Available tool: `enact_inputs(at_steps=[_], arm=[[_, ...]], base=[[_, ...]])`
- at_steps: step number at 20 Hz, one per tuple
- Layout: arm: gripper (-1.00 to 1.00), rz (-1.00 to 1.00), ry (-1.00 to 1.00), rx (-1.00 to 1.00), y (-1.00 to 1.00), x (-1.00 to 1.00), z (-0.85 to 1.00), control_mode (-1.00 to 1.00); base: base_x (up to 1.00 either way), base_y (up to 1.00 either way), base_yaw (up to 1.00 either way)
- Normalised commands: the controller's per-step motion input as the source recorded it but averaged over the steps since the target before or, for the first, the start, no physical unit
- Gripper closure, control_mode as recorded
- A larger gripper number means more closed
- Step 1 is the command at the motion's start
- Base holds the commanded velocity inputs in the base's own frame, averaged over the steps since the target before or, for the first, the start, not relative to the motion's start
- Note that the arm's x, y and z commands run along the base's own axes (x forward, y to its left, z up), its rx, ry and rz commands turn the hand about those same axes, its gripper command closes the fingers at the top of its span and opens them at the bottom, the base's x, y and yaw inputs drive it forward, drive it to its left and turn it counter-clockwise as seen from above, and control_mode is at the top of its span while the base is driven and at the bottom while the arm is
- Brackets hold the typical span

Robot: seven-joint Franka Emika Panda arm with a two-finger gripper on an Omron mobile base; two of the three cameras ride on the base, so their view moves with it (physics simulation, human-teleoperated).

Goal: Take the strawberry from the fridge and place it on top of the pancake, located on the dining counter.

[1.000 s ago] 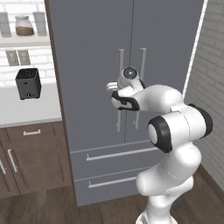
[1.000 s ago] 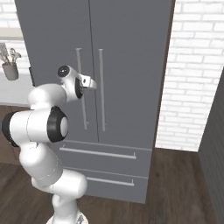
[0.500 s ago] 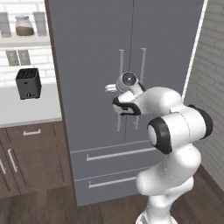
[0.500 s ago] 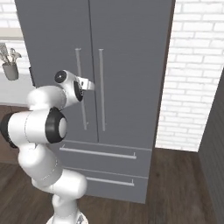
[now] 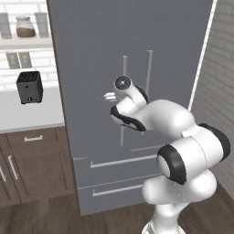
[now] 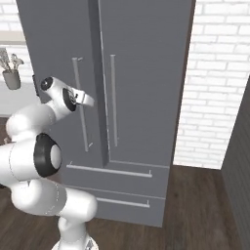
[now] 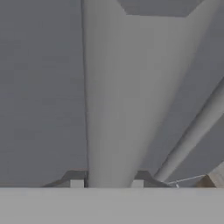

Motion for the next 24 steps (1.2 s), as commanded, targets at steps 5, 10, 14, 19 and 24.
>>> enact_inputs(at_steps=[5, 10, 14, 19, 24], arm=[[1.0, -0.18, 0.32, -0.12, 0.32, -0.83, 0.0, -1.0], [1.0, -0.12, 0.05, -0.05, 0.32, -1.0, 0.0, -1.0], [1.0, -0.06, -0.16, -0.07, 0.31, -0.91, -0.17, -1.0], [1.0, -0.08, -0.19, -0.13, 0.47, -0.63, -0.09, -1.0], [1.0, -0.1, -0.03, -0.06, 0.26, -0.45, 0.0, -1.0]], base=[[0.0, 0.0, 0.0], [0.0, 0.0, 0.0], [0.0, 0.0, 0.0], [0.0, 0.0, 0.0], [0.0, 0.0, 0.0]])
